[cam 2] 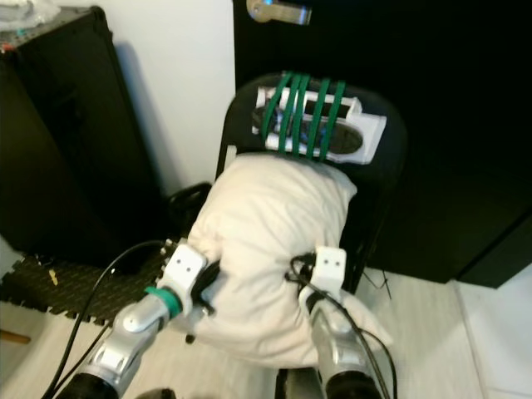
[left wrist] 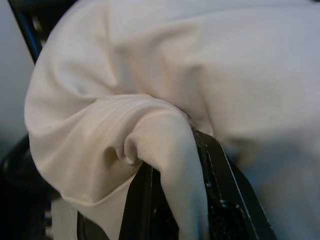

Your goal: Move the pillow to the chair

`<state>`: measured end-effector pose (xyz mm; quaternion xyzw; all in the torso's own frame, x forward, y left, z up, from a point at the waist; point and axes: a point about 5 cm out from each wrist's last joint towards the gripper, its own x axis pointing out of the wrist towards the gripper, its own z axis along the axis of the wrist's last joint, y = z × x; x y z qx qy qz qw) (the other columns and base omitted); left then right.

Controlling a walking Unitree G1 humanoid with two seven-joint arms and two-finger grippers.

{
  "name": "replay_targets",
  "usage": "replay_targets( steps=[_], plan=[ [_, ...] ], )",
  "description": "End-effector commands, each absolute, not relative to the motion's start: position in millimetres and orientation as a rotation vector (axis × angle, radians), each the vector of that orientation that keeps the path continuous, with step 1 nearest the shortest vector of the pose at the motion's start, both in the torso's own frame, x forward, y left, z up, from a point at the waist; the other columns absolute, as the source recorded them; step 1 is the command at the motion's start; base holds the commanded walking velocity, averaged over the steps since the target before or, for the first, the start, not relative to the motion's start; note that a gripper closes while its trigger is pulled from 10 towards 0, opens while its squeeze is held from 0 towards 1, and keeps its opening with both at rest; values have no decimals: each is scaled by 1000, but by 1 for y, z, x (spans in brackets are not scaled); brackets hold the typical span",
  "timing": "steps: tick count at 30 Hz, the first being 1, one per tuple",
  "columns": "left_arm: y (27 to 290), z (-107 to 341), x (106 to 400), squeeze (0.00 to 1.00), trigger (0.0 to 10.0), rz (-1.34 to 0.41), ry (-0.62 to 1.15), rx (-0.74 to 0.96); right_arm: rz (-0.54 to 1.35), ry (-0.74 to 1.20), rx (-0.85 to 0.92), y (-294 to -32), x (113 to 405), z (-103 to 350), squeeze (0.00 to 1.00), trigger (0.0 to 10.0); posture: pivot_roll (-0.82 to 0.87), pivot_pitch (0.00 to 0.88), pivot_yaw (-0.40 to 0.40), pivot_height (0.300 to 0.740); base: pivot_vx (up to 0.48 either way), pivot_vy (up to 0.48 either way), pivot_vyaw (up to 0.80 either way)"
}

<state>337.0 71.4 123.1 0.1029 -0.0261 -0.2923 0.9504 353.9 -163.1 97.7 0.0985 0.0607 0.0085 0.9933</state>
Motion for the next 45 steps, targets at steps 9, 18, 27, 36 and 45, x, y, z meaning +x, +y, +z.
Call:
replay_targets(
  steps=[9,18,27,36,45],
  plan=[
    [63,116,305,1000,10000,-802,-34,24,104,98,248,-148,342,91,1000,10000,-61,128,46,606,0,0,0],
    [76,115,284,1000,10000,-843,-69,-70,140,61,211,-159,325,86,1000,10000,-54,84,22,606,0,0,0],
    [101,109,278,1000,10000,-738,-79,-116,184,-61,166,-169,299,97,1000,10000,-73,48,29,606,0,0,0],
    [112,108,277,1000,10000,-636,-101,-107,195,-124,71,-170,278,96,1000,10000,-74,33,23,606,0,0,0],
    [147,113,269,67,10000,-449,-138,-290,131,-97,-21,-176,272,91,1000,10000,-60,26,-1,606,0,0,0]
  ],
)
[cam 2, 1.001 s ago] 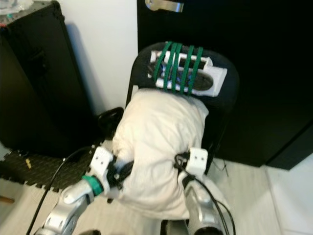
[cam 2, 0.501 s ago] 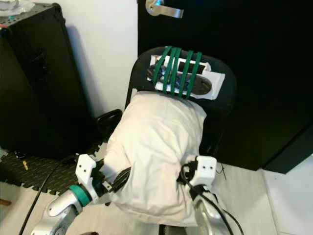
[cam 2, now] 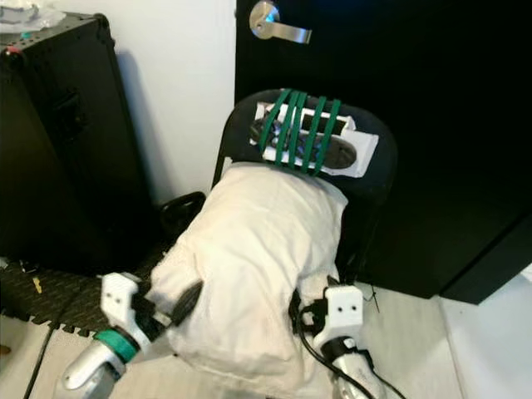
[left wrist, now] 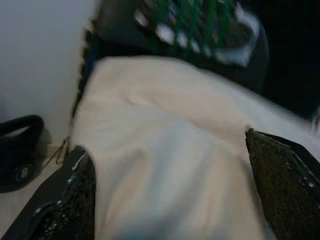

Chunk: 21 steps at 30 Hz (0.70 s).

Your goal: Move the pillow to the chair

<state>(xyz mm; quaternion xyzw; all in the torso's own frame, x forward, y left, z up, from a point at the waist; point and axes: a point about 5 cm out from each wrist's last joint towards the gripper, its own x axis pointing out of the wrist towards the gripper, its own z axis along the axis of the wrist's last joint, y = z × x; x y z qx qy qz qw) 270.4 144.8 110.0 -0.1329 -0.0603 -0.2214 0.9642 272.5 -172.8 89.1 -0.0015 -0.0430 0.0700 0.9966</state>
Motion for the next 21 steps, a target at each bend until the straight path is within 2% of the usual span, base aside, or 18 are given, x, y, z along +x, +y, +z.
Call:
replay_targets(
  steps=[1,8,10,11,13,18,19,20,21],
  plan=[
    [147,115,266,1000,10000,-491,-140,-314,133,-108,-16,-176,273,93,1000,10000,-57,28,-6,606,0,0,0],
    [146,122,262,1000,10000,-525,-178,-280,194,-193,-93,-172,274,105,1000,10000,-57,31,-9,606,0,0,0],
    [156,130,264,1000,10000,-412,-252,-100,156,-232,-122,-172,278,113,1000,10000,-52,41,-14,606,0,0,0],
    [156,130,264,1000,10000,-412,-252,-100,156,-232,-122,-172,278,113,1000,10000,-52,41,-14,606,0,0,0],
    [162,137,264,1000,10000,-342,-292,18,118,-233,-130,-173,282,114,1000,10000,-48,44,-16,606,0,0,0],
    [168,139,268,1000,10000,-282,-279,-4,86,-204,-102,-173,286,112,1000,10000,-44,43,-17,606,0,0,0],
    [166,140,272,439,10000,-263,-236,-29,63,-169,-63,-172,291,111,0,10000,-46,43,-13,606,0,0,0],
    [166,140,272,439,10000,-263,-236,-29,63,-169,-63,-172,291,111,0,10000,-46,43,-13,606,0,0,0],
    [163,140,276,0,10000,-247,-212,-50,38,-144,-48,-170,297,112,0,10000,-44,41,-8,606,0,0,0]
  ],
)
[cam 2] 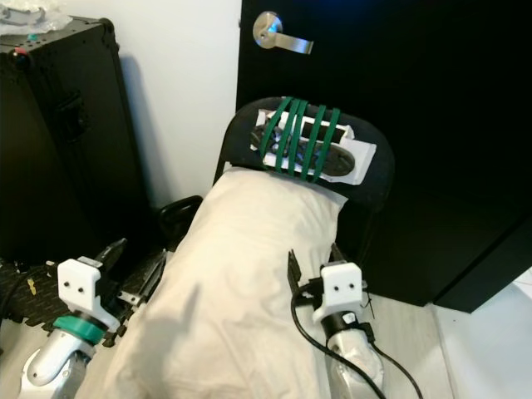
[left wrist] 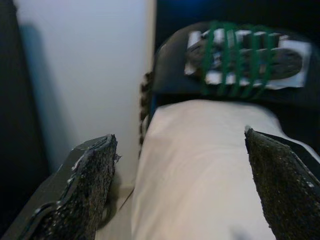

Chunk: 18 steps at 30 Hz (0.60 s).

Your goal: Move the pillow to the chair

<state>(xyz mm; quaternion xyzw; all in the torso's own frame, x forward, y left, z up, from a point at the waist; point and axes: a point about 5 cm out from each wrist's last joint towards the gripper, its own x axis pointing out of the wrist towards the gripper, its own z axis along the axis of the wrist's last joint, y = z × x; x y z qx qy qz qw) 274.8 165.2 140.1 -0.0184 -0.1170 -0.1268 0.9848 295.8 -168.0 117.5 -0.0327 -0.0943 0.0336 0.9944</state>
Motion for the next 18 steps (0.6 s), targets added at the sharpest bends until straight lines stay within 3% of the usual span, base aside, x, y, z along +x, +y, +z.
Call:
replay_targets(
  steps=[1,8,18],
  plan=[
    [163,140,276,0,10000,-247,-212,-50,38,-144,-48,-170,297,112,0,10000,-44,41,-8,606,0,0,0],
    [172,134,291,0,10000,-62,-159,-6,52,-144,-50,-152,309,117,0,10000,-31,25,7,606,0,0,0],
    [168,141,297,0,10000,-73,-196,43,-8,-94,87,-152,309,107,0,10000,-26,22,16,631,0,0,0]
  ],
)
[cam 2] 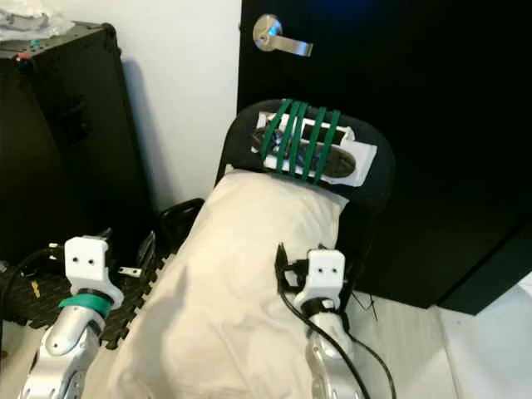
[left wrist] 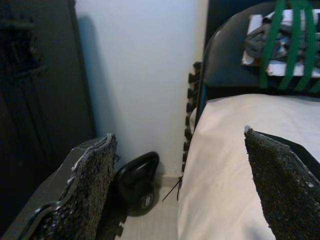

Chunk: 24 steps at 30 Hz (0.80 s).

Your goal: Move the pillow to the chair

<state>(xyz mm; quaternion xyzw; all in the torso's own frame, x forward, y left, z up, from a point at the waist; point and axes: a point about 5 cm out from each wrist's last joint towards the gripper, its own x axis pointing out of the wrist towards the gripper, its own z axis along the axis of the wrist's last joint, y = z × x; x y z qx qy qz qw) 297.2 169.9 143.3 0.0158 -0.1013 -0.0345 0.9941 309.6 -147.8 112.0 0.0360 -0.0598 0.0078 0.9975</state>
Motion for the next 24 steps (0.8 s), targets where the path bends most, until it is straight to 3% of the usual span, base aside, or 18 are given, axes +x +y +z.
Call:
replay_targets(
  steps=[1,11,24],
  plan=[
    [168,141,297,0,10000,-73,-196,43,-8,-94,87,-152,309,107,0,10000,-26,22,16,631,0,0,0],
    [150,142,301,0,10000,-105,-185,40,-14,-73,97,-151,306,104,0,10000,-39,20,38,681,0,0,0],
    [148,146,307,0,10000,-113,-199,60,-17,-80,89,-153,310,109,0,10000,-52,41,43,726,0,0,0]
  ],
)
